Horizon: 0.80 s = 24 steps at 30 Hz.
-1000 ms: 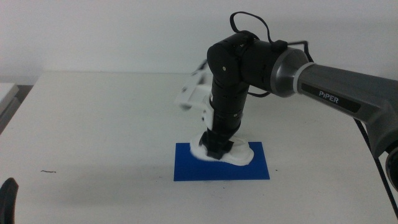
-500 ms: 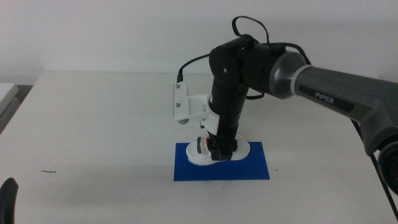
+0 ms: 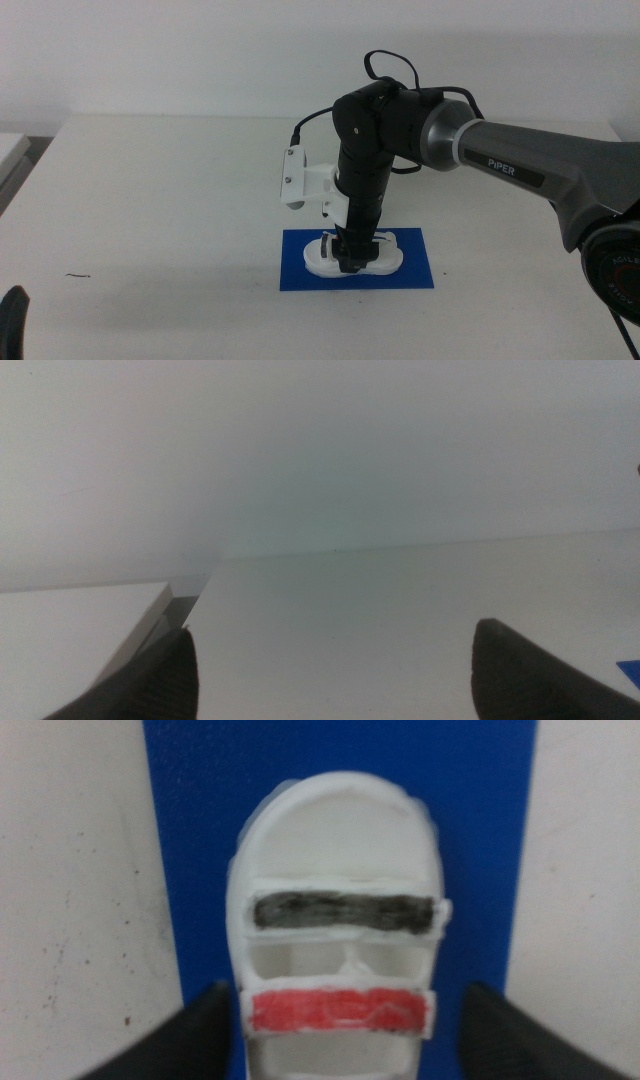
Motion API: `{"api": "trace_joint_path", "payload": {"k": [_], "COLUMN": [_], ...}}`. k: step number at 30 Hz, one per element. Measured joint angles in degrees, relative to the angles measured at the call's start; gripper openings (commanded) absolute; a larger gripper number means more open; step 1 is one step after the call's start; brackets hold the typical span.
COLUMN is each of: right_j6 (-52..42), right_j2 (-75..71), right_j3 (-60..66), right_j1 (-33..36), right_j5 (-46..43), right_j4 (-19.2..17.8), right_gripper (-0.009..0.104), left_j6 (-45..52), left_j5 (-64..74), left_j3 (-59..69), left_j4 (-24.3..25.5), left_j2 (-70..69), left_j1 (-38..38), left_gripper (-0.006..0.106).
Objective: Use one arm to grab the shoe from the table and place it on the mat.
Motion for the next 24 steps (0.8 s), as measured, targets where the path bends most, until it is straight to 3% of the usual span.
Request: {"api": "trace_joint_path", "payload": {"k": [2,6,10,15,20,24], "right_j6": [0.0,2.21,12.72,36.55,46.9,53.61], "right_j2": [0.0,-0.47,-8.01,-33.41,-60.73,-78.18], "right_j3": [0.0,0.0,4.48,25.25,51.71,68.28], "right_j1": [-0.11,-0.11,-0.32,-4.98,-13.29,-19.12], "right_j5": [-0.56,-0.94,-4.42,-25.03,-43.55,-49.38], "right_j4": [0.0,-0.63,-2.96,-8.99,-11.2,-11.2], "right_gripper": [0.074,0.076,0.076,0.076,0.076,0.076], "left_j6": [0.0,0.0,0.0,0.0,0.0,0.0], "left_j5": [0.0,0.0,0.0,0.0,0.0,0.0], "left_j3": [0.0,0.0,0.0,0.0,0.0,0.0], "left_j4": [0.0,0.0,0.0,0.0,0.0,0.0], "left_j2": [0.0,0.0,0.0,0.0,0.0,0.0], "left_j1": [0.0,0.0,0.0,0.0,0.0,0.0], "left_gripper": [0.094,0.094,0.094,0.094,0.094,0.094]}}
